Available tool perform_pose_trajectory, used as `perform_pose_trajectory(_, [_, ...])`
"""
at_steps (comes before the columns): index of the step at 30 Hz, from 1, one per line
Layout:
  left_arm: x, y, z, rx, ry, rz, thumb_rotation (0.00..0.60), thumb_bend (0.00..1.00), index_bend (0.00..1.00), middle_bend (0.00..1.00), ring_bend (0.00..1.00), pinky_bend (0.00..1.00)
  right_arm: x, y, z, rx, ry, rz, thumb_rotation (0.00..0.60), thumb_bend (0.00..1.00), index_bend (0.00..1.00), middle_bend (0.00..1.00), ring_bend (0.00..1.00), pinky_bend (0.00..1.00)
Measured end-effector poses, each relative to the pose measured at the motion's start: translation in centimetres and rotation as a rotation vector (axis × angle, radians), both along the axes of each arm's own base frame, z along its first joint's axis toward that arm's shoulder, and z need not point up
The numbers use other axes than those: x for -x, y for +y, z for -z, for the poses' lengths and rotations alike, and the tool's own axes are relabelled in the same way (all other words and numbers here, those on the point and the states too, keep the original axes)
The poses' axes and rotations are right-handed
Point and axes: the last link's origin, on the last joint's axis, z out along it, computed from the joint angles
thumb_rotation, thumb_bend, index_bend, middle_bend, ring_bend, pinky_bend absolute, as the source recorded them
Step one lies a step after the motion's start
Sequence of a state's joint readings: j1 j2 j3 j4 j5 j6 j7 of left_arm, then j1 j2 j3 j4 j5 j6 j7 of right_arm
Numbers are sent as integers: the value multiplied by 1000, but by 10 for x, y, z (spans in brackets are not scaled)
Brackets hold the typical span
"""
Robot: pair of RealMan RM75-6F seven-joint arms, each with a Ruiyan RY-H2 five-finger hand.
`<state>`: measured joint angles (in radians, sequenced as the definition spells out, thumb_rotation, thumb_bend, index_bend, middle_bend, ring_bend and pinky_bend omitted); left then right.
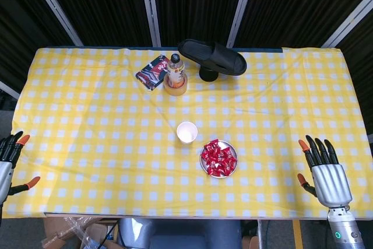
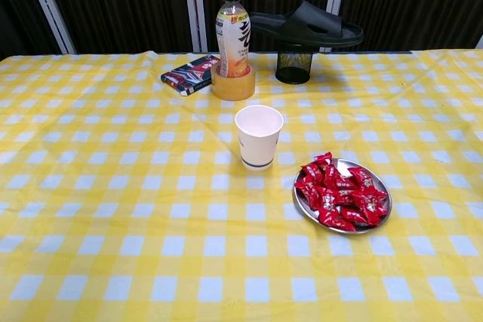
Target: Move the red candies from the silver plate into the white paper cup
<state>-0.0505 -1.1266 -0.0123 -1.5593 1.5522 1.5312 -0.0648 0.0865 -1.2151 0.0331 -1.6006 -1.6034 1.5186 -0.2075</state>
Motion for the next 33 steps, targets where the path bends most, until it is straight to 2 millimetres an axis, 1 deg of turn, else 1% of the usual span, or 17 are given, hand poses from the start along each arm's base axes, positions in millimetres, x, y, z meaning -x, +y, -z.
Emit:
perform_pose_trajectory(11, [-1, 0, 0, 2, -6, -3, 600, 24, 0, 0, 0, 0, 0, 2, 0, -9, -15, 1, 600, 339, 0, 0, 0, 5])
perform_pose_trajectory(12, [0, 0, 0, 3, -7, -5, 600, 24, 0, 0, 0, 0, 0, 2, 0, -12, -16, 0, 600, 339, 0, 0, 0, 22])
perform_pose_trajectory(15, [0, 1, 0, 6, -10, -8, 600, 24, 0, 0, 0, 0, -2, 2, 1, -19, -19, -7, 600, 339, 0, 0, 4, 213])
perform_pose_trajectory(16, [-1, 1, 0, 7, -11, -9, 600, 24, 0, 0, 0, 0, -3, 2, 1, -22, -21, -12, 600, 339, 0, 0, 31, 290])
perform_pose_trajectory(18, [-1, 1, 1, 10, -12, -8, 600, 23, 0, 0, 0, 0, -5, 3, 2, -26, -27, -21, 600, 338, 0, 0, 180, 445])
perform_pose_trajectory(20, [-1, 0, 1, 12, -12, -9, 600, 23, 0, 0, 0, 0, -8, 3, 2, -27, -34, -36, 600, 338, 0, 0, 436, 657])
perform_pose_trajectory(22, [-1, 0, 1, 11, -15, -10, 600, 23, 0, 0, 0, 0, -13, 3, 2, -28, -48, -57, 600, 338, 0, 0, 586, 759])
perform_pose_trajectory(23, [-1, 0, 0, 10, -16, -10, 600, 23, 0, 0, 0, 0, -16, 3, 2, -29, -56, -64, 600, 338, 0, 4, 639, 795])
perform_pose_trajectory(26, [-1, 0, 0, 11, -19, -13, 600, 23, 0, 0, 0, 0, -28, 0, 4, -35, -76, -94, 600, 338, 0, 24, 742, 883])
perform_pose_trajectory(27, [-1, 0, 1, 12, -19, -13, 600, 23, 0, 0, 0, 0, -31, -2, 4, -38, -76, -101, 600, 337, 0, 26, 758, 897])
perform_pose_trajectory(30, [-2, 0, 1, 18, -18, -12, 600, 23, 0, 0, 0, 0, -42, -6, 8, -58, -71, -113, 600, 337, 0, 27, 782, 917])
perform_pose_trajectory(33, [-2, 0, 2, 22, -20, -14, 600, 23, 0, 0, 0, 0, -56, -12, 16, -108, -75, -98, 600, 337, 0, 27, 790, 925])
